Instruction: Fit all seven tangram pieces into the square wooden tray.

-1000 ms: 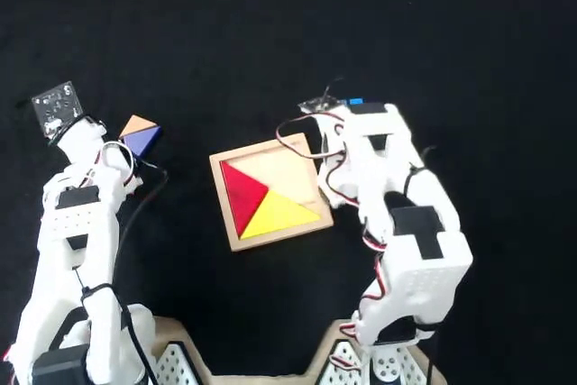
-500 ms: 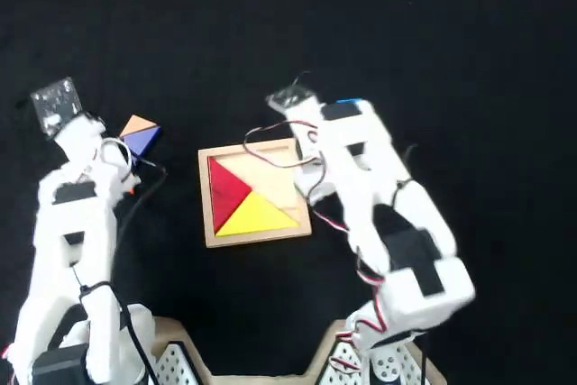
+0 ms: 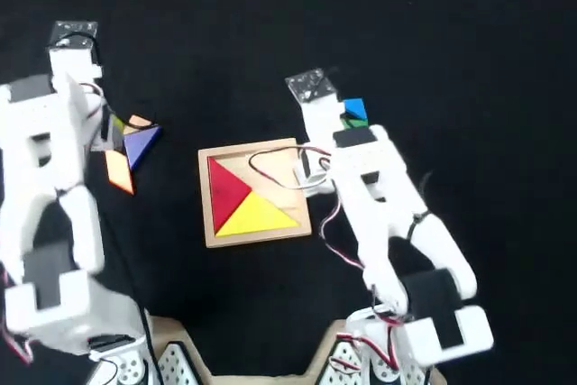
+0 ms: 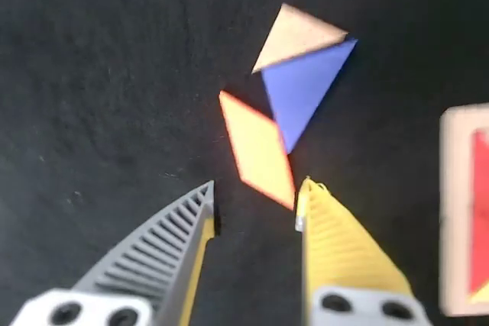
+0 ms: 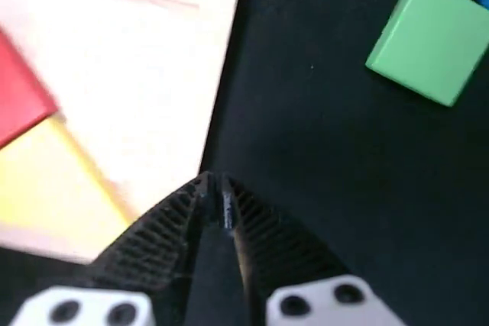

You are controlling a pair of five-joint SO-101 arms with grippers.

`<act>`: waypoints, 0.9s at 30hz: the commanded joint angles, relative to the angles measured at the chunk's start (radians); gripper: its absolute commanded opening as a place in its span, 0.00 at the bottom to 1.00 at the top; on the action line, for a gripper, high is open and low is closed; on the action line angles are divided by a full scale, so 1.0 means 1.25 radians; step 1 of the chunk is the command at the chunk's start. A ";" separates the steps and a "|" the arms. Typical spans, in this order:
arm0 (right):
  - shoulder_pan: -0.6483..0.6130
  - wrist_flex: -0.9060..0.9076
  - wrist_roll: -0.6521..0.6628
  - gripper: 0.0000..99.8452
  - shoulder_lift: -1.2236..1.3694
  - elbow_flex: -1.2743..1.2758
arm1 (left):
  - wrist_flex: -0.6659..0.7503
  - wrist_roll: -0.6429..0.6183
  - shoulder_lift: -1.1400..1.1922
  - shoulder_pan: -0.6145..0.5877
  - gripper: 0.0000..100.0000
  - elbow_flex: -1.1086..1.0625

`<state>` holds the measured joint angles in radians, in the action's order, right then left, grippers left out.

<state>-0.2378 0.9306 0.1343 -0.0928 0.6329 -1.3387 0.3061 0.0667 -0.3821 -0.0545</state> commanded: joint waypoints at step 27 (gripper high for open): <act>0.083 -0.104 -0.042 0.01 0.017 0.006 | 0.232 0.036 0.006 -0.003 0.26 -0.223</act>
<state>-0.1458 0.8170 0.0821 -0.0698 0.6406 -1.0625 0.4442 0.1066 -0.3989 -0.3506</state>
